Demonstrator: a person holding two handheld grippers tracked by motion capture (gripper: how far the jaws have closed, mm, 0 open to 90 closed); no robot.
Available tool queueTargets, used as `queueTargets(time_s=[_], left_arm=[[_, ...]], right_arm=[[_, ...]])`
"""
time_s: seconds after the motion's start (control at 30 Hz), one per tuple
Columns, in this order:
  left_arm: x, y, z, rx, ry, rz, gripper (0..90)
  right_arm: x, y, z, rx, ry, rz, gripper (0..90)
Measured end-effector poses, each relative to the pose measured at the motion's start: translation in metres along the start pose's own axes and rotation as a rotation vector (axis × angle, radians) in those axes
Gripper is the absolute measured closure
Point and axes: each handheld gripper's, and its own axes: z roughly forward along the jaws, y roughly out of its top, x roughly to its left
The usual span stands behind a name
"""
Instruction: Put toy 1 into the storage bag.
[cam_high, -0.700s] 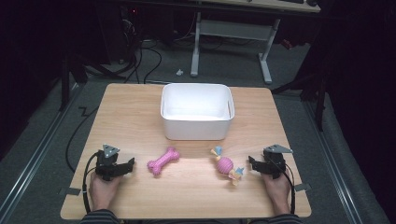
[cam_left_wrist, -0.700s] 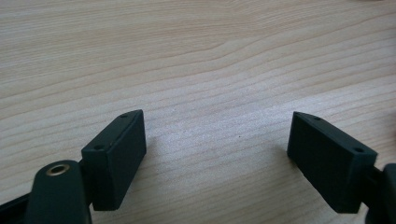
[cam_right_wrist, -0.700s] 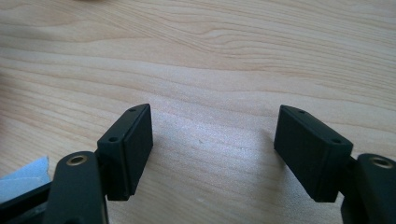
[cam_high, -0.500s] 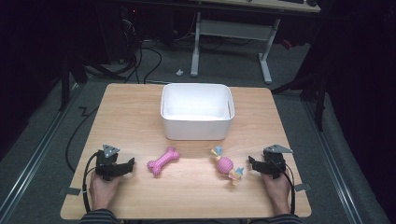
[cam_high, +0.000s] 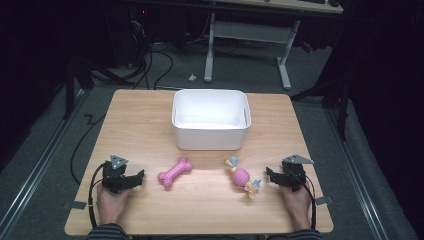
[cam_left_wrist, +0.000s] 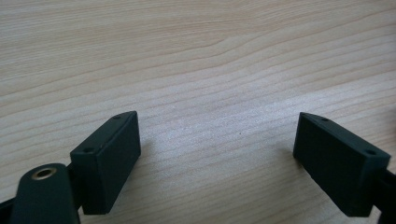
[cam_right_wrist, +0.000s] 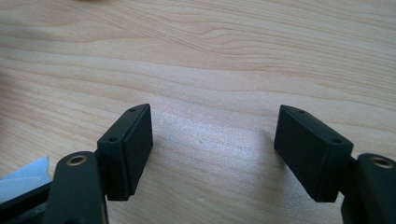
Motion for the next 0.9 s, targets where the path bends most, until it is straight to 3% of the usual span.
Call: queueTargets(time_s=[0.23,0.47,0.67,0.8,0.9], left_arm=[[0.0,0.0,-0.002,-0.011,-0.002,-0.004,18.5],[0.005,-0.001,-0.004,-0.022,-0.029,-0.052,17.6],[0.008,-0.002,-0.007,-0.024,-0.033,-0.064,15.7],[0.007,0.0,-0.016,-0.062,-0.067,-0.086,15.2],[0.004,0.001,-0.021,-0.076,-0.082,-0.078,15.0]], right_arm=[[0.0,0.0,0.0,0.0,0.0,0.0,28.3],[0.0,0.0,0.0,0.0,0.0,-0.001,28.3],[0.0,0.0,0.0,0.0,0.001,-0.001,28.3],[0.0,0.0,0.0,0.0,0.001,-0.001,28.3],[0.0,0.0,0.0,0.0,0.0,-0.001,28.3]])
